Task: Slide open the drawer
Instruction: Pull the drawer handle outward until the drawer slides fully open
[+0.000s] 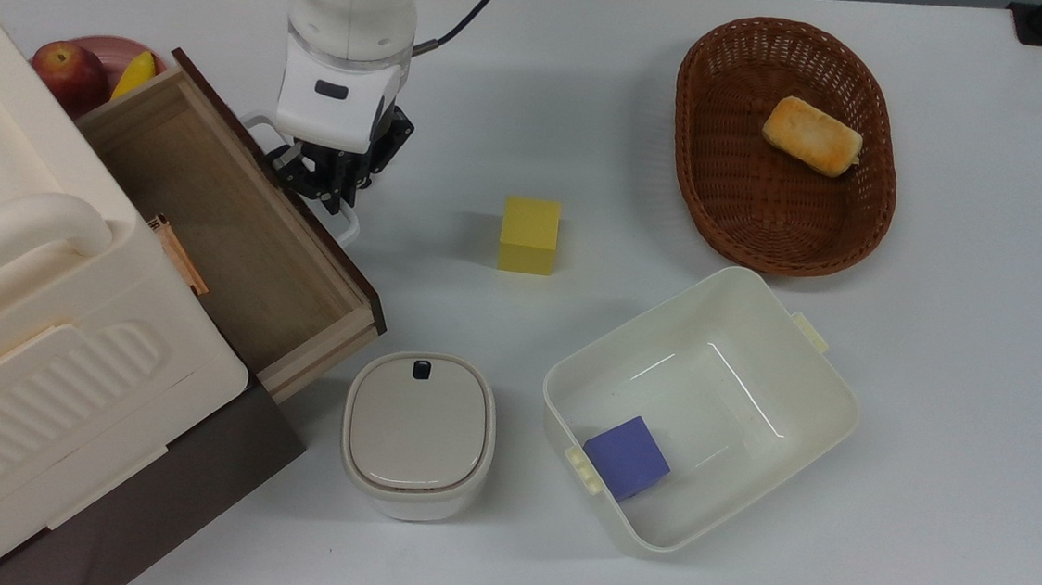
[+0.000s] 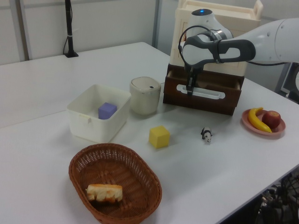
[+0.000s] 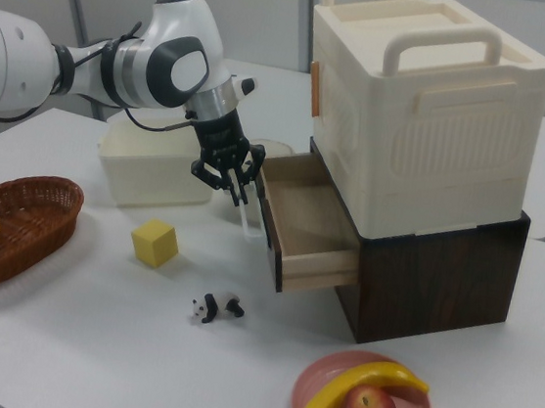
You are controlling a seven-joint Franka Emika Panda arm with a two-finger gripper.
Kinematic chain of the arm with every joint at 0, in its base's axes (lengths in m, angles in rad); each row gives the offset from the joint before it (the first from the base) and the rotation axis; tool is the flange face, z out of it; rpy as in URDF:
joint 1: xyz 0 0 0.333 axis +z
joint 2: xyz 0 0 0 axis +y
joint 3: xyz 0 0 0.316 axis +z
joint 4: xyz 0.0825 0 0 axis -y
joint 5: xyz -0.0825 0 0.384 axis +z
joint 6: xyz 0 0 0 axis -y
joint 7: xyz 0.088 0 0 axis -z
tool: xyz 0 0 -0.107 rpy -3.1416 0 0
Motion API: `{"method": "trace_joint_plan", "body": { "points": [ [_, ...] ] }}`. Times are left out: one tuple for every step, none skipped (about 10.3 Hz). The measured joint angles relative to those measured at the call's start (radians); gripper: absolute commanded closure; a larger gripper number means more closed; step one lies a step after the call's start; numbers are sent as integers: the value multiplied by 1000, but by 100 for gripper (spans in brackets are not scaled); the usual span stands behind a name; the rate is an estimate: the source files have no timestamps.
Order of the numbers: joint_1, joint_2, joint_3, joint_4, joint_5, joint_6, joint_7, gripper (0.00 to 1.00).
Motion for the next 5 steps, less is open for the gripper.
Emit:
{"method": "trace_joint_plan", "body": {
  "points": [
    [4, -5, 0, -11, 0, -1, 4, 96],
    [10, -9, 0, -22, 0, -1, 8, 96],
    [15, -13, 0, -30, 0, -1, 9, 96],
    [18, -15, 0, -35, 0, -3, 9, 96],
    [21, -16, 0, -36, 0, -7, 10, 96]
  ]
}}
